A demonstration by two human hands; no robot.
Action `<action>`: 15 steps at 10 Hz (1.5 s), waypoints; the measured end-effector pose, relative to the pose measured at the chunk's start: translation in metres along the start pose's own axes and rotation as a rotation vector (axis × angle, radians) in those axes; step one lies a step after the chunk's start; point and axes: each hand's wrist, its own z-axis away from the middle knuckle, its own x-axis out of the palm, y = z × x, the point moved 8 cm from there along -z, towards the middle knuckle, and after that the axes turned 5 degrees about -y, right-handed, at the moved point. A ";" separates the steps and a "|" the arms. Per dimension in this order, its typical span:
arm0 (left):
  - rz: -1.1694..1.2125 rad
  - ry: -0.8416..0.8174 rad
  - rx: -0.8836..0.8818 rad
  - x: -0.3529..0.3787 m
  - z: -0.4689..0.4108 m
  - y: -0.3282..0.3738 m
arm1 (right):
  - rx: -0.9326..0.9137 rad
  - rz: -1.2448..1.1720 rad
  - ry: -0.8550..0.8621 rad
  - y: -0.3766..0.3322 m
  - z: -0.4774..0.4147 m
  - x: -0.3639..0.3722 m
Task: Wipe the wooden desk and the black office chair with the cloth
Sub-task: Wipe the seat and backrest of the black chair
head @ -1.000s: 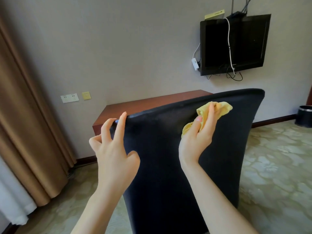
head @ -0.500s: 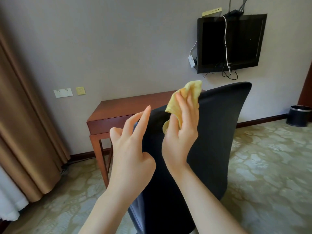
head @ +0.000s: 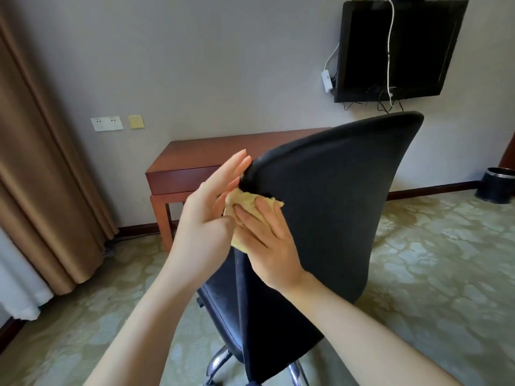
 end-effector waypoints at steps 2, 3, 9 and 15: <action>-0.211 0.045 0.065 0.001 -0.002 0.005 | -0.235 0.144 -0.065 -0.008 0.028 0.021; -0.366 0.073 0.113 0.006 0.003 0.008 | -0.401 0.106 -0.185 -0.018 0.047 0.026; -0.812 0.173 0.263 -0.002 -0.024 0.030 | -0.169 -0.101 -0.210 0.007 -0.038 -0.106; -0.712 -0.418 0.041 -0.057 -0.061 0.011 | 0.283 -0.335 -1.016 0.108 -0.176 -0.025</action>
